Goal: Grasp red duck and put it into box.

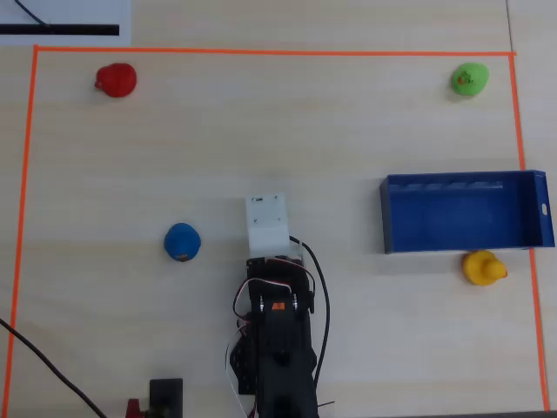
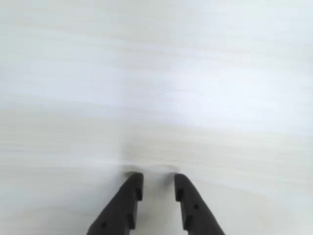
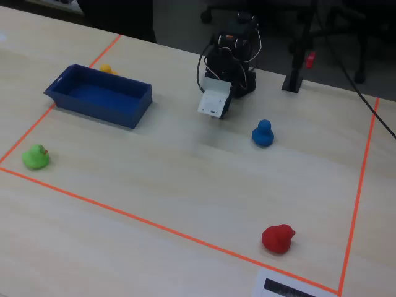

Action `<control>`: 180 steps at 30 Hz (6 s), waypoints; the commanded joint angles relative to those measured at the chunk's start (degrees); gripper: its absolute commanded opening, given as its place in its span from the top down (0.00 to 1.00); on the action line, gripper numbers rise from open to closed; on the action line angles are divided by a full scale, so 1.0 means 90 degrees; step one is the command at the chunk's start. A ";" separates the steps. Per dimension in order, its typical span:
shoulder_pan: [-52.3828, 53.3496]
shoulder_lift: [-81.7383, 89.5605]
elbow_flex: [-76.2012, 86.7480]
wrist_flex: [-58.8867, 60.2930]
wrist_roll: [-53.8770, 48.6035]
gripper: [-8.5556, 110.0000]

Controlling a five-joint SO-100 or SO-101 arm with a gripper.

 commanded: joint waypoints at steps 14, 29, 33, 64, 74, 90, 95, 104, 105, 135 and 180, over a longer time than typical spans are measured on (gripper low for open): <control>0.0029 -0.0010 -0.0010 0.0156 0.0020 0.87; 0.0029 -0.0010 -0.0010 0.0156 0.0020 0.87; 0.0029 -0.0010 -0.0010 0.0156 0.0020 0.87; 0.0029 -0.0010 -0.0010 0.0156 0.0020 0.86; -0.0020 -0.0020 -0.0010 -0.0166 -0.0371 0.93; -0.1797 -0.8975 -0.6748 -0.5078 0.0957 0.82; -0.2109 -1.0664 -0.8691 -0.5117 0.1387 0.81; -0.2354 -1.1602 -0.7461 -0.9336 0.2236 0.80; -0.2422 -1.1699 -0.7393 -0.9639 0.2275 0.80; -0.2930 -1.5107 -1.1016 -0.9502 0.1260 0.71; -0.3203 -1.7441 -1.4033 -0.8916 0.0957 0.77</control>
